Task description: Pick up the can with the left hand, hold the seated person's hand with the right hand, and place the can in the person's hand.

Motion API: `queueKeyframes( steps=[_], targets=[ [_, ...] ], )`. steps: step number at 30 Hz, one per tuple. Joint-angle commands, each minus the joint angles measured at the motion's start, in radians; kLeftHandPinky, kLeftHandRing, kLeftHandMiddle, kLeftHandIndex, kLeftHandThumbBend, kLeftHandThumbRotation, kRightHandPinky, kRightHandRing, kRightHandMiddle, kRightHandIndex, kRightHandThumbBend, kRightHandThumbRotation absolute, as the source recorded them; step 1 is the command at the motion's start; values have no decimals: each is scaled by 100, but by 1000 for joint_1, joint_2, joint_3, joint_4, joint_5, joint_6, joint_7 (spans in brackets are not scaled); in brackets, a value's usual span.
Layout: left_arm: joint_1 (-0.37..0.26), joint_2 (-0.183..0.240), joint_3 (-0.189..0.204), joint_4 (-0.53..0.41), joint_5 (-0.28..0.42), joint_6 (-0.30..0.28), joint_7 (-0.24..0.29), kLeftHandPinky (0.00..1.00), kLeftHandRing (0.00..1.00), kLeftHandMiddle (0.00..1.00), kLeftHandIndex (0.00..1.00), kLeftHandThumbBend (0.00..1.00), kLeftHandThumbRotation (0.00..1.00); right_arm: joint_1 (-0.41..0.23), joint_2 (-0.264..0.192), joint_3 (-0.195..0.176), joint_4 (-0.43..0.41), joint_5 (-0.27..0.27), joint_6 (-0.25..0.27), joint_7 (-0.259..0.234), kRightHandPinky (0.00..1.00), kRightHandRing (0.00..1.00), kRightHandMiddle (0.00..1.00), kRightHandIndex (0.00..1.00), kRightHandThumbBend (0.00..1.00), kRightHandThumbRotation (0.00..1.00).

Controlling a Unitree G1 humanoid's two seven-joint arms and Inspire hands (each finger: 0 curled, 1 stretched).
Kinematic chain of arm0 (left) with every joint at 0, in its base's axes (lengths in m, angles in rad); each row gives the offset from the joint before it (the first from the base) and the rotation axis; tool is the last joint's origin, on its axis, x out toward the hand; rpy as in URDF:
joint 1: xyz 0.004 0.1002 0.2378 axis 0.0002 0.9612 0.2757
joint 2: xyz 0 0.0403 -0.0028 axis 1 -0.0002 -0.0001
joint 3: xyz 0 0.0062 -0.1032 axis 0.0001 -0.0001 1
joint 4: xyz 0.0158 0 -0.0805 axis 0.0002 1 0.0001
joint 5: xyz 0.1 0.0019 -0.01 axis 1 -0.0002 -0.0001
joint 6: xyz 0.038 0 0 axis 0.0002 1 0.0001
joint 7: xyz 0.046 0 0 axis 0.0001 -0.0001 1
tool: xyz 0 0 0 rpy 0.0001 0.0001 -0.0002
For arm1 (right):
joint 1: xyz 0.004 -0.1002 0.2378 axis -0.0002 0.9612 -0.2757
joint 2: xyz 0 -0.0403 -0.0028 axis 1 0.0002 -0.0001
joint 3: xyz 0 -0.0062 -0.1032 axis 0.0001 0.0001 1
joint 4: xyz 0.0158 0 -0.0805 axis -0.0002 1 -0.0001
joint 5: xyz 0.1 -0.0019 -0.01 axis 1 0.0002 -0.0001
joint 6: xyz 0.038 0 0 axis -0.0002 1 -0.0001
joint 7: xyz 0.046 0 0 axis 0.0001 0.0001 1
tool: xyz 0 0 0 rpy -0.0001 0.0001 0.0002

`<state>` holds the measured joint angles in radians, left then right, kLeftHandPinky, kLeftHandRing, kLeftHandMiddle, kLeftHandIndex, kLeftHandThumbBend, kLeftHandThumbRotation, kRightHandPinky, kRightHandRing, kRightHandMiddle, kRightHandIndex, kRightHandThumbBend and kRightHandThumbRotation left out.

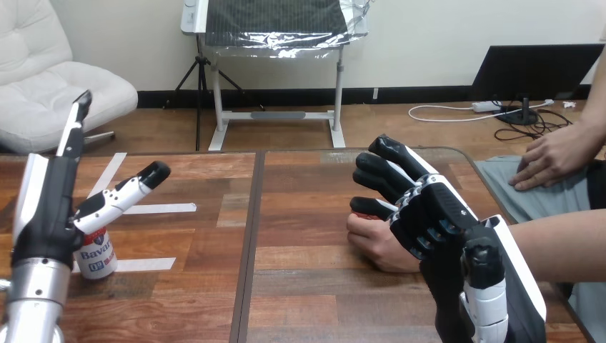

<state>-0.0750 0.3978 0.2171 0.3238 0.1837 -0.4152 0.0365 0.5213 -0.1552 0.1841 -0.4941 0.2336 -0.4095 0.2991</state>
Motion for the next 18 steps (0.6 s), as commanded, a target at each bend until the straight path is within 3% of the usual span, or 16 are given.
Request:
queueKeyframes(
  steps=[1, 18],
  targets=[
    [-90, 49, 3, 58, 23, 4, 22, 96, 100, 99, 99, 87, 54, -37, 16, -7, -20, 3, -18, -6, 81, 88, 87, 89, 86, 93],
    [-170, 110, -14, 246, 31, -8, 15, 95, 98, 98, 98, 82, 41, -32, 15, -4, -20, 3, -22, -7, 80, 88, 87, 89, 87, 92]
  ],
)
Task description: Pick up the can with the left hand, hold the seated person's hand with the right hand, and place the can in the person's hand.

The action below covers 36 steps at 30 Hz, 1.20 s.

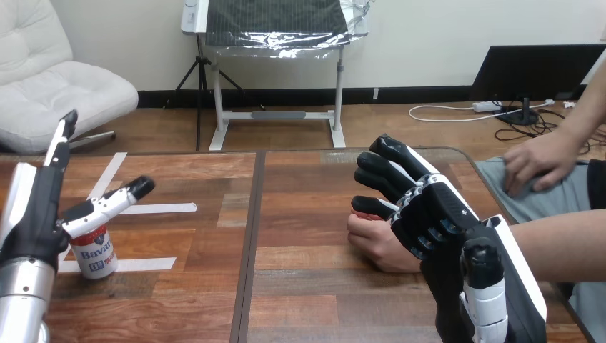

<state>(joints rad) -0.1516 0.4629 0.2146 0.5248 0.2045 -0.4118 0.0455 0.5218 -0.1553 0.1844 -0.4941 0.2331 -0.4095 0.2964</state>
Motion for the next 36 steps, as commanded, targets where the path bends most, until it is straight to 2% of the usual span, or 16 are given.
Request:
queueKeyframes(
  steps=[1, 8, 18, 29, 36],
  targets=[
    [-97, 48, -13, 54, 14, -9, 9, 94, 97, 97, 98, 82, 41, -32, 16, -4, -20, 4, -22, -5, 80, 88, 87, 89, 87, 92],
    [-126, 67, -23, 125, 33, -9, 29, 91, 96, 96, 97, 82, 40, -31, 19, -2, -24, 1, -21, -8, 80, 87, 87, 89, 87, 92],
    [-166, 83, -29, 222, 29, -5, 28, 89, 95, 95, 97, 82, 35, -30, 17, -1, -28, -1, -22, -8, 80, 87, 87, 89, 86, 92],
    [-202, 103, -43, 311, 41, 4, 30, 89, 96, 96, 97, 82, 36, -30, 17, -1, -27, -2, -26, -8, 80, 87, 87, 88, 86, 93],
    [-226, 116, -65, 369, 60, 11, 47, 88, 95, 96, 97, 82, 37, -30, 17, -1, -29, -1, -24, -9, 80, 87, 86, 88, 86, 92]
  ],
)
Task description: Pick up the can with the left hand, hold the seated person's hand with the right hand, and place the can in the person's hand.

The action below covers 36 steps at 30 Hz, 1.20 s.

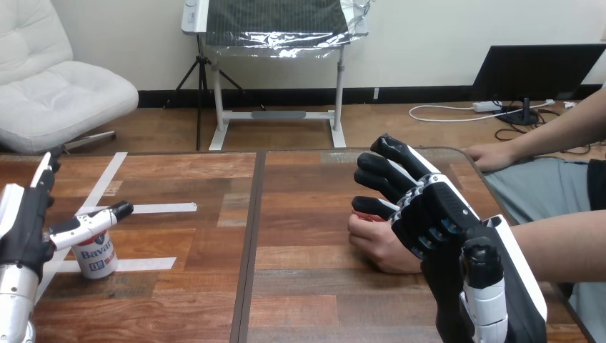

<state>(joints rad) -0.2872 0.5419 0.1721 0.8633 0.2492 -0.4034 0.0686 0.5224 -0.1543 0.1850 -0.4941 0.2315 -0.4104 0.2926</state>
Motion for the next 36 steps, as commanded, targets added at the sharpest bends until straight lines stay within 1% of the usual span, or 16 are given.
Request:
queueKeyframes(
  steps=[1, 8, 11, 20, 30, 36],
  targets=[
    [-94, 38, -25, 37, 17, 3, 26, 88, 95, 96, 97, 81, 38, -30, 15, -1, -30, 2, -21, -5, 80, 87, 86, 88, 86, 92],
    [-115, 40, -35, 85, 18, 11, 28, 87, 94, 95, 97, 80, 38, -32, 18, 1, -27, 9, -24, -4, 80, 87, 86, 88, 87, 91],
    [-122, 40, -41, 95, 19, 23, 26, 87, 94, 95, 97, 81, 38, -33, 18, 2, -25, 13, -26, -1, 80, 87, 86, 88, 86, 91],
    [-151, 40, -48, 158, 2, 29, 2, 86, 95, 96, 97, 81, 37, -32, 17, 1, -31, 10, -23, -3, 81, 87, 86, 88, 86, 91],
    [-175, 41, -75, 198, 19, 46, 2, 86, 94, 96, 96, 81, 38, -33, 15, -1, -36, 15, -22, -1, 81, 87, 86, 88, 85, 91],
    [-187, 38, -85, 223, 18, 52, -1, 86, 94, 95, 95, 81, 38, -33, 12, -2, -41, 19, -19, 0, 81, 87, 86, 88, 86, 91]
  ],
)
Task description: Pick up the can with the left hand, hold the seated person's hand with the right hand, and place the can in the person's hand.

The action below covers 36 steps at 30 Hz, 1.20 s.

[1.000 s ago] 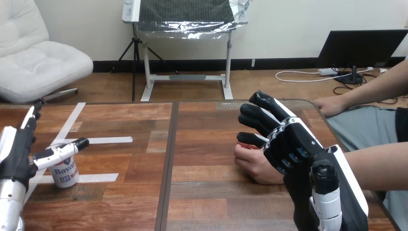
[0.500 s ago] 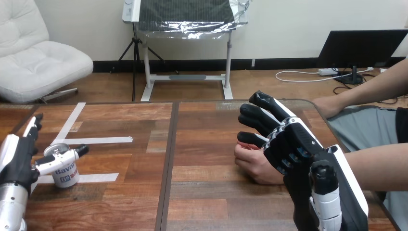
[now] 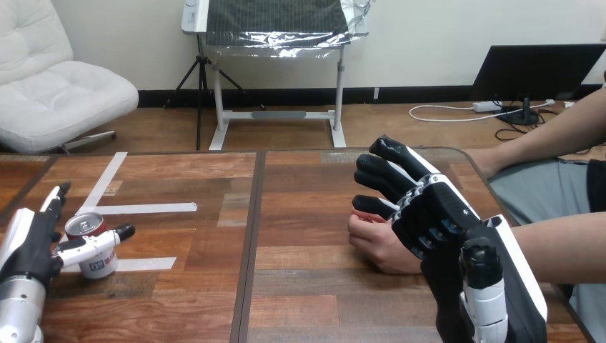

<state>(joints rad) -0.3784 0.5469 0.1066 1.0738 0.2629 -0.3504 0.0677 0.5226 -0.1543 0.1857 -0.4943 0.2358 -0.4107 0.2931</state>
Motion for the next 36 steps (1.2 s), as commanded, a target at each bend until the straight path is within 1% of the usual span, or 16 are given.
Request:
queueKeyframes(
  steps=[1, 8, 11, 14, 17, 20, 23, 29, 33, 35, 36],
  targets=[
    [-97, 33, -20, 16, 3, -3, -1, 86, 93, 95, 95, 81, 37, -33, 12, -2, -40, 17, -20, 1, 81, 87, 86, 88, 85, 91],
    [-113, 31, -36, 37, 4, 24, -4, 86, 93, 95, 95, 80, 38, -32, 10, -2, -46, 26, -15, 2, 81, 88, 86, 88, 85, 90],
    [-119, 26, -36, 41, -3, 34, -8, 85, 93, 94, 94, 80, 36, -31, 10, -3, -48, 29, -13, 2, 80, 88, 86, 87, 85, 89],
    [-127, 23, -44, 45, 1, 58, -6, 85, 92, 94, 94, 81, 36, -30, 11, -4, -50, 27, -15, 1, 80, 87, 86, 87, 85, 89],
    [-132, 21, -49, 50, 1, 65, -8, 85, 92, 94, 93, 80, 35, -31, 10, -4, -48, 34, -17, 4, 80, 87, 86, 87, 85, 89],
    [-140, 22, -62, 59, 11, 79, -4, 84, 91, 93, 93, 80, 34, -33, 9, -6, -47, 33, -20, 5, 80, 87, 86, 87, 84, 88],
    [-147, 21, -69, 71, 14, 78, 2, 84, 91, 93, 92, 80, 33, -34, 10, -7, -46, 31, -25, 6, 80, 87, 86, 87, 84, 89],
    [-160, 15, -74, 83, 9, 96, 1, 83, 90, 91, 90, 81, 31, -33, 10, -9, -47, 36, -27, 7, 79, 86, 86, 86, 84, 89],
    [-169, 12, -80, 88, 14, 109, 10, 83, 89, 90, 89, 81, 30, -32, 8, -10, -52, 37, -22, 6, 78, 86, 86, 86, 85, 89],
    [-171, 11, -82, 89, 15, 111, 12, 82, 88, 90, 88, 81, 28, -32, 8, -10, -54, 37, -21, 6, 78, 86, 85, 86, 85, 89],
    [-174, 8, -82, 87, 15, 121, 16, 81, 87, 89, 87, 81, 27, -30, 7, -11, -56, 37, -19, 6, 78, 86, 85, 86, 86, 88]
  ],
)
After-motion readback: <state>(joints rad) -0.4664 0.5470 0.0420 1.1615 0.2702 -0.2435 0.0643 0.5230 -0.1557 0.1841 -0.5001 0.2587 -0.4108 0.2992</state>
